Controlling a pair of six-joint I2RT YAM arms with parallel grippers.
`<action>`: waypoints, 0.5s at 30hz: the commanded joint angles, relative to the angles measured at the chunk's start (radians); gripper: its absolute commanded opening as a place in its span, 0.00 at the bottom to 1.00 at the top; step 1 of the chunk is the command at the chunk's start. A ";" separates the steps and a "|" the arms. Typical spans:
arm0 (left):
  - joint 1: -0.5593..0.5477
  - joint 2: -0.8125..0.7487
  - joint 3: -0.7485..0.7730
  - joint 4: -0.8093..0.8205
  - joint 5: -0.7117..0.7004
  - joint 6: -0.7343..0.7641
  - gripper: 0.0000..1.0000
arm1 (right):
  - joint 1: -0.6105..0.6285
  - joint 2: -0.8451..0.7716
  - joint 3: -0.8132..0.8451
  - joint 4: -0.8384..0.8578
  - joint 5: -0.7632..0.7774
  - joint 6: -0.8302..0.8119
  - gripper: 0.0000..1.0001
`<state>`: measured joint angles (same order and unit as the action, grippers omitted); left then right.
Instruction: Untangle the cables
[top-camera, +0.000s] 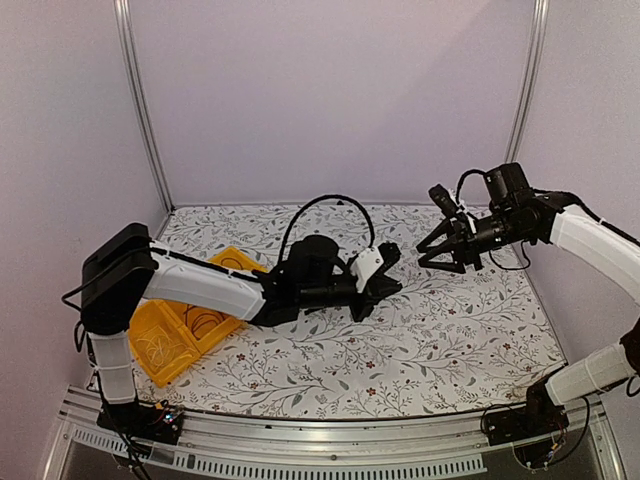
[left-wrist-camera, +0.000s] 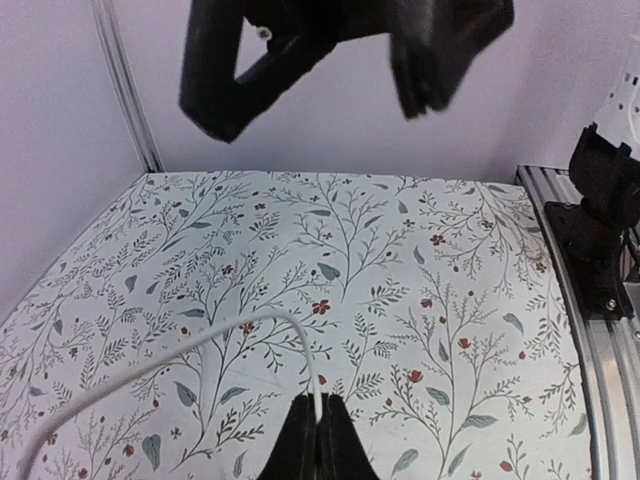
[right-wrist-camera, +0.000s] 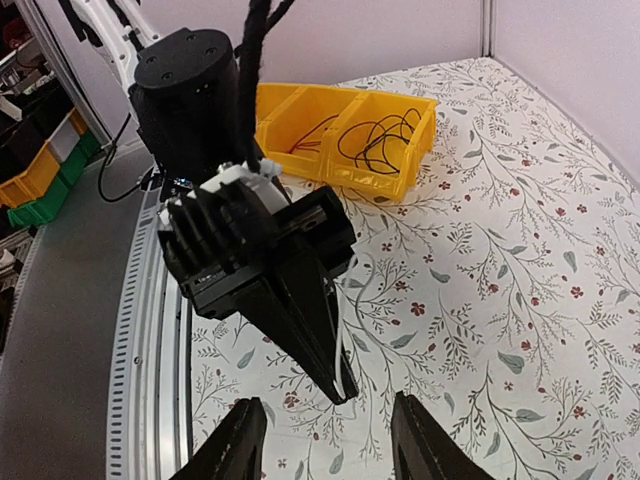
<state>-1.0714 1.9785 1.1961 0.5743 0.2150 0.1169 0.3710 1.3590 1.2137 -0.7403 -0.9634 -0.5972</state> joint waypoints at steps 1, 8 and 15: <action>0.005 -0.156 -0.003 -0.229 -0.148 -0.075 0.00 | -0.026 -0.068 -0.169 0.245 0.068 -0.003 0.51; 0.010 -0.408 -0.062 -0.748 -0.544 -0.275 0.00 | -0.033 -0.059 -0.233 0.285 0.124 -0.006 0.57; 0.095 -0.675 -0.137 -1.176 -0.822 -0.577 0.00 | -0.032 -0.015 -0.235 0.259 0.135 -0.022 0.59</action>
<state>-1.0435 1.4059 1.0992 -0.2646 -0.3973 -0.2436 0.3393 1.3193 0.9878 -0.4980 -0.8436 -0.6044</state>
